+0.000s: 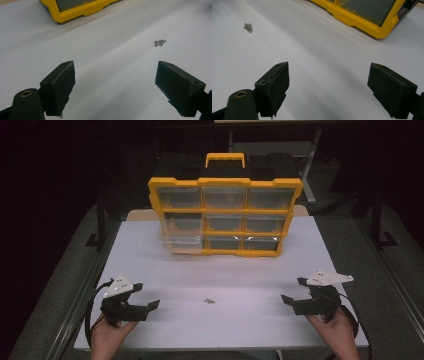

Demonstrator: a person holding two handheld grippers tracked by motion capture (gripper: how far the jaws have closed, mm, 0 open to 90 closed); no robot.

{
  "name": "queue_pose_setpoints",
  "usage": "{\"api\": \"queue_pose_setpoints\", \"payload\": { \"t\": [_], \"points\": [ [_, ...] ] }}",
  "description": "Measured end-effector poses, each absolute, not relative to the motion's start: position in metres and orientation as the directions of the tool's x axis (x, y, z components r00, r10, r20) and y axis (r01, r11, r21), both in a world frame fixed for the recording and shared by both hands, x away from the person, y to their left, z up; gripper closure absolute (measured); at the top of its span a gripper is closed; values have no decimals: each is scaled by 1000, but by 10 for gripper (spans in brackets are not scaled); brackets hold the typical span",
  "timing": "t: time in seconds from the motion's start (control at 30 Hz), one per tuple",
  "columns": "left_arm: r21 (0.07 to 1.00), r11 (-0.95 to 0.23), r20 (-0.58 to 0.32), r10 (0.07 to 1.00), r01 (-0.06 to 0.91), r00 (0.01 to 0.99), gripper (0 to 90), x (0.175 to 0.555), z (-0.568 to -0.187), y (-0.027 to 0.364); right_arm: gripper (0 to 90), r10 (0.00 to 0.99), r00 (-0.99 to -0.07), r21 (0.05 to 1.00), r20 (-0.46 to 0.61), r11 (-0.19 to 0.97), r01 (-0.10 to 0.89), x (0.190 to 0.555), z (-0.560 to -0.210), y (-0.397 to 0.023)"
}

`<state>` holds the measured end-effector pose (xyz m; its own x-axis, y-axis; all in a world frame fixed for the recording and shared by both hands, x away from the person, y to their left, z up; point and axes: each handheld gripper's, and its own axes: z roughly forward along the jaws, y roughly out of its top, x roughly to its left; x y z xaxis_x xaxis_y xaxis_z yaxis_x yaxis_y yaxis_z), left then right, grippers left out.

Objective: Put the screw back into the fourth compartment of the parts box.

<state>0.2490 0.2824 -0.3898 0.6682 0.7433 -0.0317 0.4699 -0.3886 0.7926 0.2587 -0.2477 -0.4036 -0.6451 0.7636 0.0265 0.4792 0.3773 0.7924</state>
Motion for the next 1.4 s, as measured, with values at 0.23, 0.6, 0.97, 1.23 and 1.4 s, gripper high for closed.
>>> {"api": "queue_pose_setpoints", "payload": {
  "t": [0.23, 0.6, 0.97, 1.23, 1.4],
  "points": [
    [795, -392, -28, 738, 462, 675, 162, 249, -390, 283, 168, 760, -650, 787, 24, 387, 481, 259, -405, -245],
    [791, -389, -36, 740, 472, 671, 161, 249, -391, 282, 170, 742, -669, 777, 43, 396, 489, 263, -403, -240],
    [792, -385, -41, 741, 474, 670, 161, 250, -393, 280, 172, 690, -723, 768, 46, 438, 468, 275, -390, -221],
    [796, -380, -48, 735, 471, 676, 161, 250, -392, 278, 174, 646, -760, 753, 71, 465, 466, 287, -383, -200],
    [796, -385, -44, 733, 468, 679, 161, 250, -392, 278, 179, 626, -775, 749, 90, 470, 467, 293, -378, -188]
  ]
}}
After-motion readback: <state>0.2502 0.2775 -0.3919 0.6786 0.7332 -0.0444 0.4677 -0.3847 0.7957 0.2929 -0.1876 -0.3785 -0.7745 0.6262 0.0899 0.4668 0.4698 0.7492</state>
